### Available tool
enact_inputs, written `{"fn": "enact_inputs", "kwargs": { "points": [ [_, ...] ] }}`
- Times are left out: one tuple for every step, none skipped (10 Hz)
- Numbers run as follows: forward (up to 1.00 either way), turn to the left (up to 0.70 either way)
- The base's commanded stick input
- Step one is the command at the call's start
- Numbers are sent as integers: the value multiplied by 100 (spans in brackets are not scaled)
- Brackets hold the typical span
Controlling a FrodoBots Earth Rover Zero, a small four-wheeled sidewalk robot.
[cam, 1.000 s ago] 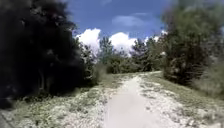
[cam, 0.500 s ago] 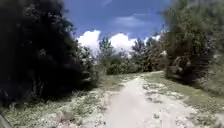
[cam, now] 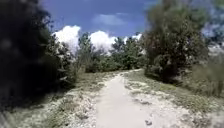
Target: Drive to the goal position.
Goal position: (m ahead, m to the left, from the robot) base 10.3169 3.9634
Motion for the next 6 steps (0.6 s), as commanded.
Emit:
{"fn": "enact_inputs", "kwargs": {
  "points": [
    [50,0],
    [50,0],
    [50,0],
    [50,0],
    [50,0],
    [50,0]
  ]
}}
